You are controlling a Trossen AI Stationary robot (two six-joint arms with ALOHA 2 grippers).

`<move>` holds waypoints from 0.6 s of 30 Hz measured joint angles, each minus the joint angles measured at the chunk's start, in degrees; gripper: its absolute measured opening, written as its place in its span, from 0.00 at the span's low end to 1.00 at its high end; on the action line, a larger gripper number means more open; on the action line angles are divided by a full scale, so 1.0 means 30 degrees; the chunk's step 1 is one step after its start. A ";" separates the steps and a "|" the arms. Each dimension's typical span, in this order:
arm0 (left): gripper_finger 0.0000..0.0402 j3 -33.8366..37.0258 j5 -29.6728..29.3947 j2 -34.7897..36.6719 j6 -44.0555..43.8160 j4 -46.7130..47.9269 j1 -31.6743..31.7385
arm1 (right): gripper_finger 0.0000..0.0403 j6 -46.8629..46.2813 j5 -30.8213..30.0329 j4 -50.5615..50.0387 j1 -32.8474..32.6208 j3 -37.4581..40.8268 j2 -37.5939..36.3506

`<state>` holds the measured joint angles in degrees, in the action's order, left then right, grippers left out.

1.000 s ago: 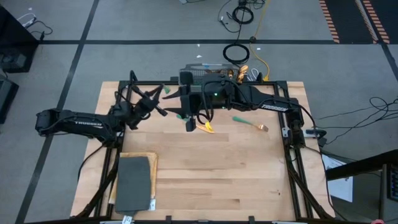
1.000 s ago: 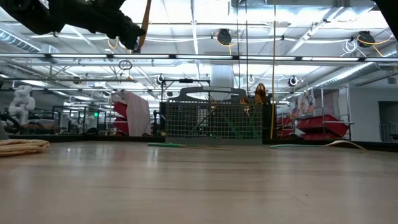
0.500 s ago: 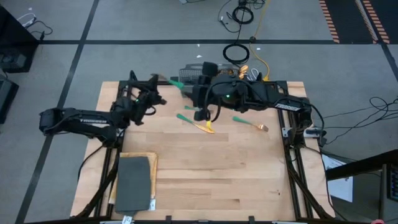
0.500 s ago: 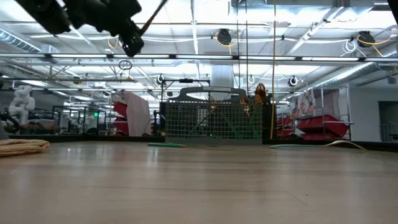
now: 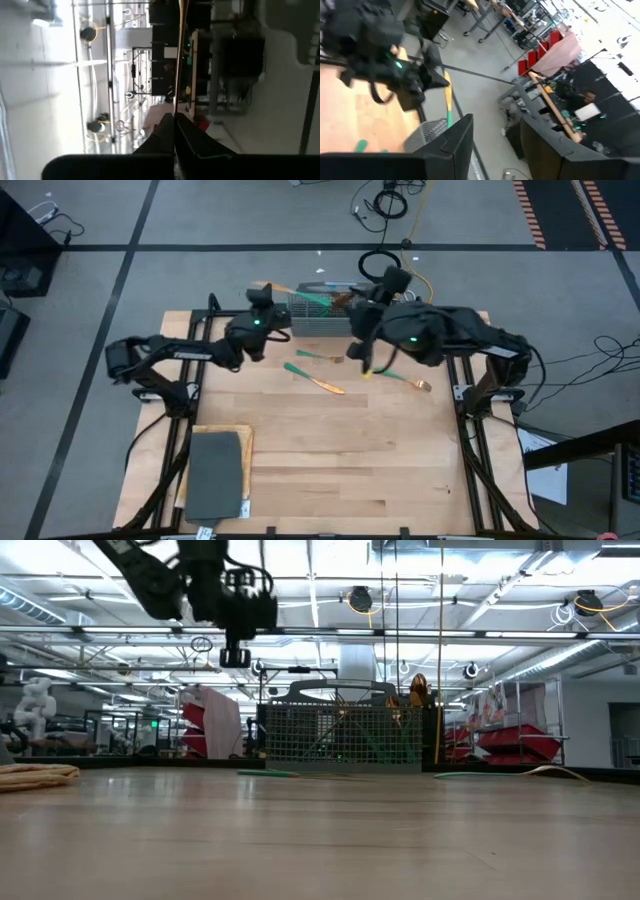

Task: Sort silverware
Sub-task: Put the green knife into the dishwasher utensil holder

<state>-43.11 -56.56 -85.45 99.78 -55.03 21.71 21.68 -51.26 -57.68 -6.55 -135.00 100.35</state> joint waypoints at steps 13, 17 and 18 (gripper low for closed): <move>0.00 -0.1233 0.0422 -0.3043 0.6477 -0.1556 0.1770 | 0.36 -0.5121 0.0203 -0.4507 -0.1997 -0.0007 -0.1911; 0.00 -0.1322 0.0850 -0.3155 0.7634 -0.1481 0.2202 | 0.36 -0.6226 0.0200 -0.5646 -0.2439 -0.0007 -0.1957; 0.00 -0.1321 0.1006 -0.3155 0.7894 -0.1494 0.2255 | 0.36 -0.6393 0.0200 -0.5853 -0.2540 -0.0007 -0.1957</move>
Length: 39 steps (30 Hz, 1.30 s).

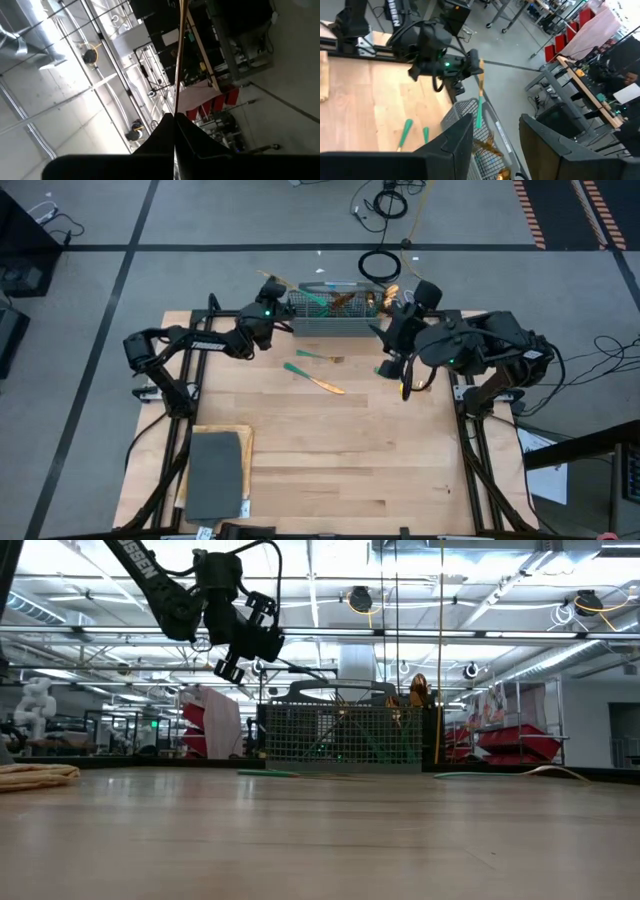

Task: Sort silverware
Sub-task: Put the green knife into the dishwasher utensil holder

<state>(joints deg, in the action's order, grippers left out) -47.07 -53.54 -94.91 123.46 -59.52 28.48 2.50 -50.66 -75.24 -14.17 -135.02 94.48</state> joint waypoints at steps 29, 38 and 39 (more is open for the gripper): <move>0.00 0.0044 0.5427 -0.1650 0.5963 0.1031 0.1163 | 0.36 -0.0284 0.2076 -0.0162 -0.0190 0.0007 0.0116; 0.00 0.0044 0.6764 -0.2084 0.7601 0.0972 0.1148 | 0.36 -0.0277 0.2042 -0.0321 -0.0190 0.0010 0.0260; 0.00 0.0044 0.6780 -0.2084 0.7661 0.0972 0.1148 | 0.36 -0.0277 0.2043 -0.0362 -0.0190 0.0015 0.0279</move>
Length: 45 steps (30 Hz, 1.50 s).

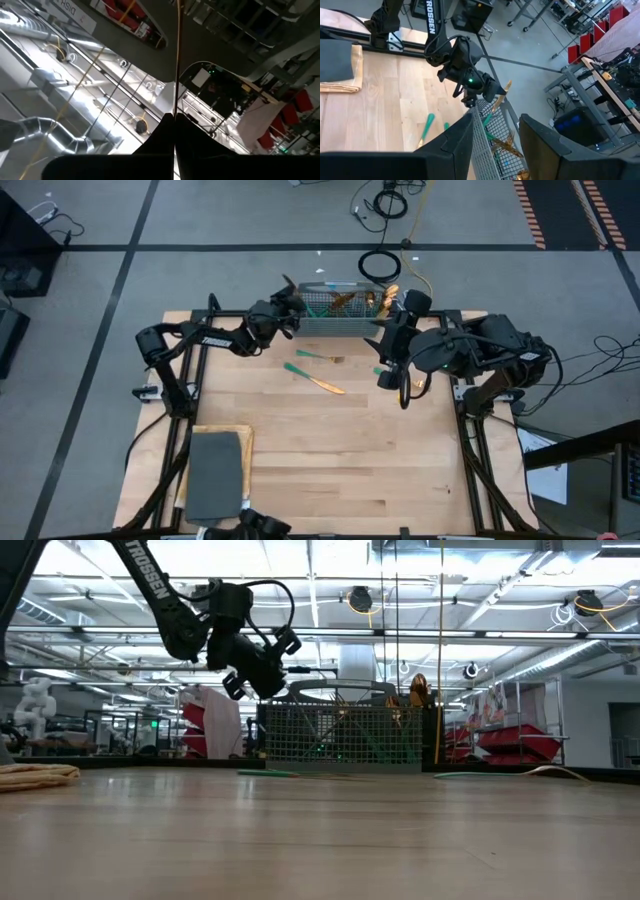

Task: Sort silverware
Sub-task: Put the green knife into the dishwasher utensil holder

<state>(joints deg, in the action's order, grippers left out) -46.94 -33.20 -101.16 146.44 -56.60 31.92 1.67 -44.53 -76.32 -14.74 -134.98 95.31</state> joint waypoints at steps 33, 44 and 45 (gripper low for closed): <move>0.19 -0.0187 0.1089 0.0143 0.0727 -0.8694 -0.0526 | 0.48 0.0734 0.0430 -0.1117 0.0792 0.0000 0.0523; 0.19 -0.0554 -0.2326 0.8321 -1.6993 -0.8372 -0.6065 | 0.48 0.1073 0.3283 0.0187 0.4645 0.5299 0.0911; 0.19 -0.0554 -0.3042 0.9269 -1.8828 -0.7214 -0.6676 | 0.48 0.1219 0.3727 0.0498 0.4973 0.6072 0.0902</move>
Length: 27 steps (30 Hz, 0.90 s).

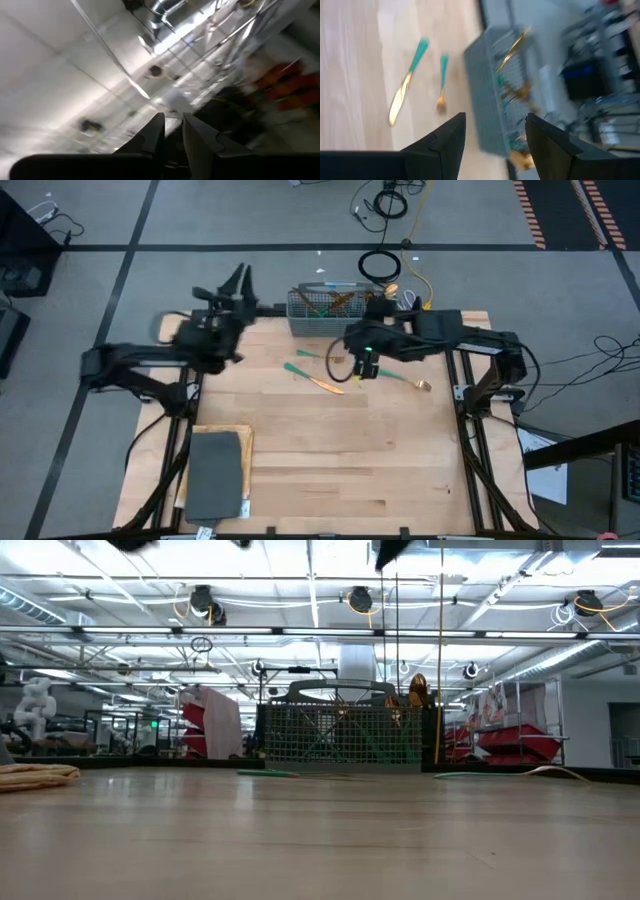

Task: Sort silverware
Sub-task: Put the green knife into the dishwasher utensil holder

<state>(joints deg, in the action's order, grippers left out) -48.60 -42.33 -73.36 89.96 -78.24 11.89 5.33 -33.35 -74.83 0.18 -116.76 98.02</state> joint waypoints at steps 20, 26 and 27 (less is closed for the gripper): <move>0.19 0.0021 0.7147 1.0411 -2.7812 3.2088 -0.7533 | 0.48 0.0542 0.7663 1.9389 0.3014 1.3650 0.2086; 0.19 0.0022 0.6640 0.9919 -2.9496 3.4175 -0.7793 | 0.48 -0.0815 0.9307 2.0062 0.3615 1.3007 0.4318; 0.19 0.0024 0.6592 0.9852 -2.9637 3.4376 -0.7784 | 0.48 -0.1079 0.9375 1.9738 0.3649 1.2710 0.4603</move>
<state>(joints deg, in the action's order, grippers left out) -48.53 -22.55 -43.80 1.05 24.89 -11.46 2.09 -5.23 -15.62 11.12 -78.63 111.83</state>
